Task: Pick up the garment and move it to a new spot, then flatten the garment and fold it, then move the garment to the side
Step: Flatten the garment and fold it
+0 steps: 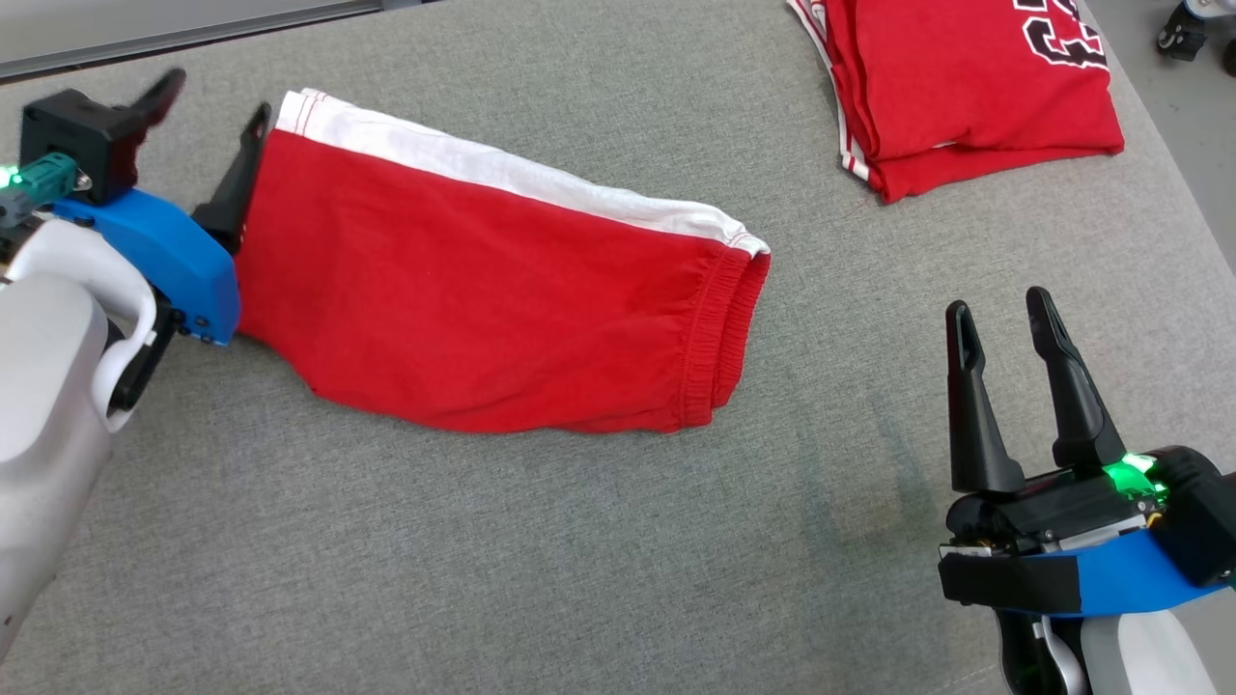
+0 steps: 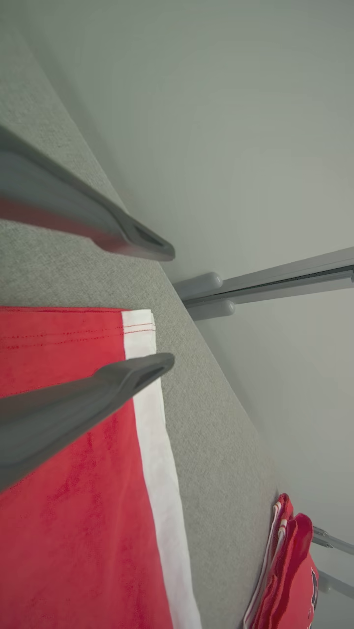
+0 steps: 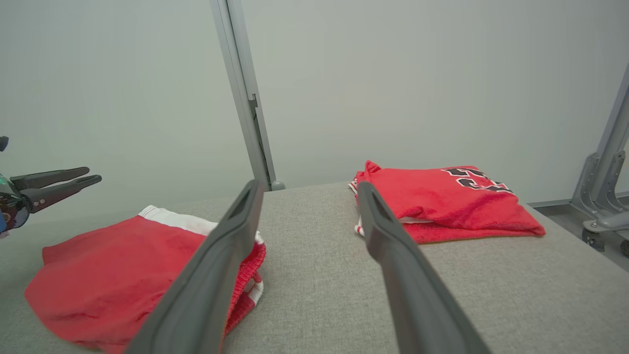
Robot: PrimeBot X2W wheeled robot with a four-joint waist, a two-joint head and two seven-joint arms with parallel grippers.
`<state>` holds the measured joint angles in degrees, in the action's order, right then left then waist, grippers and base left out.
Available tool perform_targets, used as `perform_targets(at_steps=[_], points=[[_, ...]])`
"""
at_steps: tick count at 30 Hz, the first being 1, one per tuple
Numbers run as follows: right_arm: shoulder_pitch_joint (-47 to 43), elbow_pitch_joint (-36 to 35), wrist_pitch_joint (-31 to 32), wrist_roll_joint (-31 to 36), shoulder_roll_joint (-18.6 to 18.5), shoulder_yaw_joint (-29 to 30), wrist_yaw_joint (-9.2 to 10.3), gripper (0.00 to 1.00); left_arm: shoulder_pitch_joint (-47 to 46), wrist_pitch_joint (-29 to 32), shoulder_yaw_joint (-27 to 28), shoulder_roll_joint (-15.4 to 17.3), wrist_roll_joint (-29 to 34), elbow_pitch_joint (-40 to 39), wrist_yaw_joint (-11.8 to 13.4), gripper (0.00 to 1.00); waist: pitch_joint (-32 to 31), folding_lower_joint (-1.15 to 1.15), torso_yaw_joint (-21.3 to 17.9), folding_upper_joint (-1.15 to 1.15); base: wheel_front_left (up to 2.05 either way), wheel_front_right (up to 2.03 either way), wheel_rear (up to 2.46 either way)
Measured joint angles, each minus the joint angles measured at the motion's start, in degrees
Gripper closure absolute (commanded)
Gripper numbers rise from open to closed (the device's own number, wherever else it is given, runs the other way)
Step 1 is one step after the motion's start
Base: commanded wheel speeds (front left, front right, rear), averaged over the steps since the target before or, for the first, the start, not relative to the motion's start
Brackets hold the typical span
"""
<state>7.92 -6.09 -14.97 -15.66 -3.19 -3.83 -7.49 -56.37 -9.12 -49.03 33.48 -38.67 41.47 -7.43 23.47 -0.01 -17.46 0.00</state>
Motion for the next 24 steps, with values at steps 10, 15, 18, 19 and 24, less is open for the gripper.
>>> perform_targets(at_steps=[10, 15, 18, 19, 24], points=[[0.07, 0.76, 0.00, -0.33, 0.22, -0.25, 0.00, 0.00, 3.77, 11.21, -5.93, 3.46, -12.22, -3.75, 0.00, 0.00, 0.93, 0.00, 0.20, 0.00, 0.00, 0.00, 0.00], [0.12, 1.02, -0.01, -0.83, 0.23, -0.05, 0.00, 0.00, 5.06, 15.24, -7.27, 4.26, -16.17, -4.61, 0.00, 0.00, 1.23, 0.00, 0.37, 0.00, 0.00, 0.00, 0.00], [0.30, 1.11, -0.01, -1.05, 0.23, 0.03, 0.00, 0.00, 5.03, 16.61, -7.59, 4.43, -17.63, -5.25, 0.00, 0.00, 1.47, 0.00, 0.57, 0.00, 0.00, 0.00, 0.00], [0.42, 1.11, -0.01, -1.07, 0.24, 0.03, 0.00, 0.00, 4.97, 16.63, -7.75, 4.47, -17.79, -5.41, 0.00, 0.00, 1.54, 0.00, 0.63, 0.00, 0.00, 0.00, 0.00], [0.68, 1.14, -0.01, -1.12, 0.24, -0.18, 0.00, 0.00, 4.59, 17.17, -8.81, 4.36, -18.67, -5.26, 0.00, 0.79, 1.61, 0.00, 0.74, 0.00, 0.00, 0.00, 0.00]])
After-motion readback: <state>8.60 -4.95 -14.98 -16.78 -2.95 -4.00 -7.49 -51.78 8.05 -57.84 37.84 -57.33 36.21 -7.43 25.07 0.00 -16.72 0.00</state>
